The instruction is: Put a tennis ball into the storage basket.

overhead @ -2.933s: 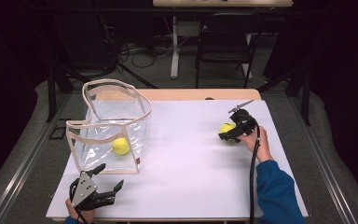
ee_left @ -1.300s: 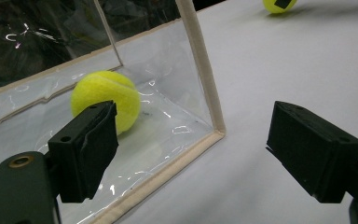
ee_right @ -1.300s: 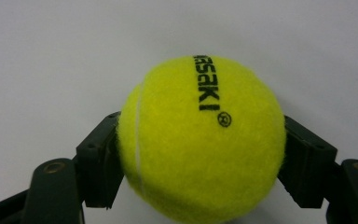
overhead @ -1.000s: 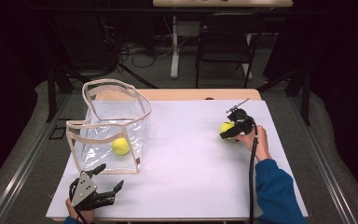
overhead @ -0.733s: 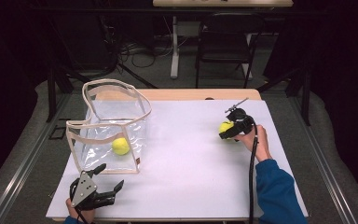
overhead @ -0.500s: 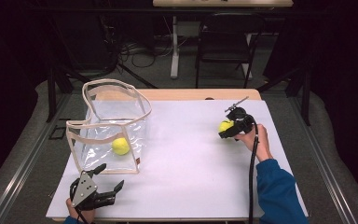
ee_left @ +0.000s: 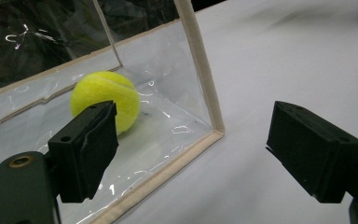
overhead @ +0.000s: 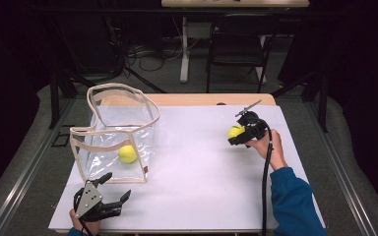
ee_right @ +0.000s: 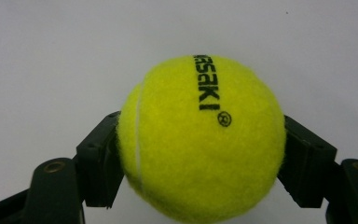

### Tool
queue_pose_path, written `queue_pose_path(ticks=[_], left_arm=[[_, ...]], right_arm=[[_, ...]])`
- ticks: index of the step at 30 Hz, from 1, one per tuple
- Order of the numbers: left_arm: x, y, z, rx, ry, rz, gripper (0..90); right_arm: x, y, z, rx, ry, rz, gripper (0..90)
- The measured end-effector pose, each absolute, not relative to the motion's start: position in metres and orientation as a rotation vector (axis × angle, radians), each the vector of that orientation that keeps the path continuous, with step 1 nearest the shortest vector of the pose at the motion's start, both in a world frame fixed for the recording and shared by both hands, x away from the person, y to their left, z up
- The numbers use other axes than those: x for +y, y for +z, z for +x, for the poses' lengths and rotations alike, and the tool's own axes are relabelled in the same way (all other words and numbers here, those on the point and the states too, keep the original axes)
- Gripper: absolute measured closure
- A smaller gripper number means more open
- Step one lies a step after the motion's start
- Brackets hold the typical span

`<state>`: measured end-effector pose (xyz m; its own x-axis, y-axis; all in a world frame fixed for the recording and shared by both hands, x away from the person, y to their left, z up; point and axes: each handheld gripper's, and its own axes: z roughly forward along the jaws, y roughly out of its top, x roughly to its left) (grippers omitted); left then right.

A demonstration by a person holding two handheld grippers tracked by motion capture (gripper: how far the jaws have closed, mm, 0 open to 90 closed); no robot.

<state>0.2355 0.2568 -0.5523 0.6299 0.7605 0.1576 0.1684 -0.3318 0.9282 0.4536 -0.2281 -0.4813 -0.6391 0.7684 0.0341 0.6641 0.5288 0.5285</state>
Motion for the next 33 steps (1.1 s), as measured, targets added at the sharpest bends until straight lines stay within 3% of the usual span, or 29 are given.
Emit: queue_pose_path(ticks=[33], left_arm=[[0.257, -0.552, 0.235, 0.737, 0.741, 1.833, 15.9]], right_arm=[[-0.190, -0.462, 0.437, 2.628, 0.782, 1.043, 26.3]])
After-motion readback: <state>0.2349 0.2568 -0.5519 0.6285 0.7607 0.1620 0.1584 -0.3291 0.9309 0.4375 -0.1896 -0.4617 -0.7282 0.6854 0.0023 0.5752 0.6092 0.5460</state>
